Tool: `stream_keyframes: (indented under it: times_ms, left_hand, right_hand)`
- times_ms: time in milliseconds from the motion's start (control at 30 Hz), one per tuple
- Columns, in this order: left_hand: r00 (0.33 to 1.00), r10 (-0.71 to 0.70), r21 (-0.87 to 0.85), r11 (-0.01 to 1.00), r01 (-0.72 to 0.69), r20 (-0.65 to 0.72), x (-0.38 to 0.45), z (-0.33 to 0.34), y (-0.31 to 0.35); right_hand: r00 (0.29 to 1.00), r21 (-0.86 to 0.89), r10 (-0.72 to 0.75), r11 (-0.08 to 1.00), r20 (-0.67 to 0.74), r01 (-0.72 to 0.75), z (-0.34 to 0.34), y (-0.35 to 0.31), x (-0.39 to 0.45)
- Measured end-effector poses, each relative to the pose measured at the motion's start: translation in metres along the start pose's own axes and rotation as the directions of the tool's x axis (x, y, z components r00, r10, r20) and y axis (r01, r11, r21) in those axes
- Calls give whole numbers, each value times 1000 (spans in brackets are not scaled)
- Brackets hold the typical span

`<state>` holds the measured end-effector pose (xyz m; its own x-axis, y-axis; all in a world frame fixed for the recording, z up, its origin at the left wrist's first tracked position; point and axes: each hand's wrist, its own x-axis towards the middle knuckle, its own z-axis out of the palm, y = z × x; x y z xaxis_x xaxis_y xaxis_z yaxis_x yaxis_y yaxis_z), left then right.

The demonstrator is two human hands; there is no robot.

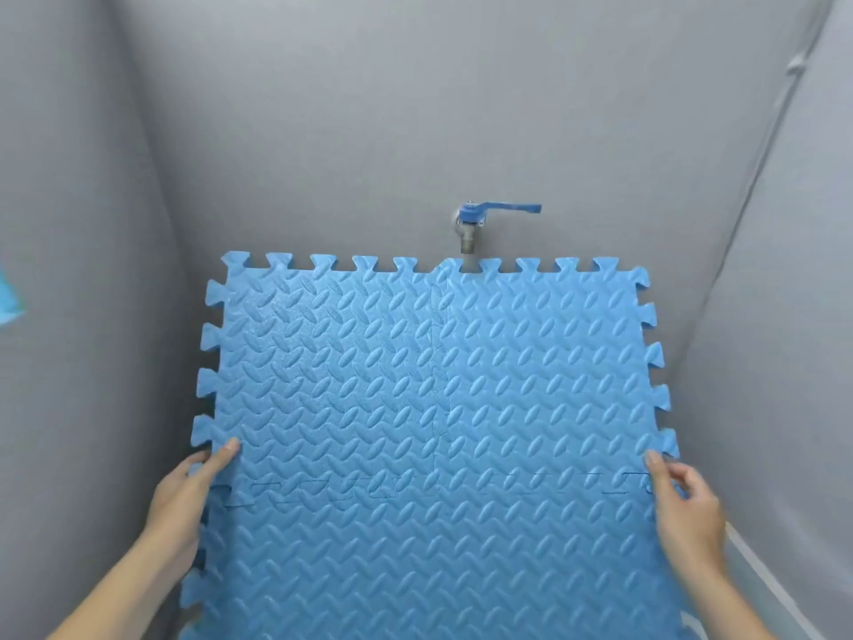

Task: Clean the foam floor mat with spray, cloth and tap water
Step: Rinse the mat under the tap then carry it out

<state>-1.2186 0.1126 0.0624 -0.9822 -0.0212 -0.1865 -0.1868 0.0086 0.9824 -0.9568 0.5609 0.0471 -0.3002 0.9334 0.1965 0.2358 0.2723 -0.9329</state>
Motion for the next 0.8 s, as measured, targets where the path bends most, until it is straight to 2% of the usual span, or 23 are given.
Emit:
stream_keyframes:
  times_ms: [133,200,300,400,567,633,700,733,800]
  left_hand:
    - [999,-24,-93,995,27,36,14,18,33]
    - [991,-100,-138,984,111,84,24,25,36]
    - [990,-128,-198,971,137,58,29,38,38]
    - [990,-139,-184,973,139,13,32,49,46]
    - [991,-126,-164,978,131,40,47,45,40]
    - [993,-110,-81,990,112,36,45,47,44]
    - [999,-41,3,999,41,14,50,48,53]
    - [1000,0,42,999,-1,7,55,50,60]
    - [995,99,59,993,-100,27,66,55,78]
  right_hand:
    - [998,3,6,1000,68,-6,20,-11,27]
    - [994,-2,39,999,103,-39,29,-11,33]
    - [992,-10,66,998,104,-65,39,-7,43]
    - [990,0,93,996,110,-94,44,-10,49]
    - [982,-28,117,993,149,-114,51,-2,57]
    - [992,-63,105,993,75,-101,54,-1,55]
    - [993,-98,75,992,-86,-83,57,-15,52]
    - [987,-121,40,991,-155,-60,59,-28,49]
    - [973,-150,-114,985,-203,84,64,-59,51]
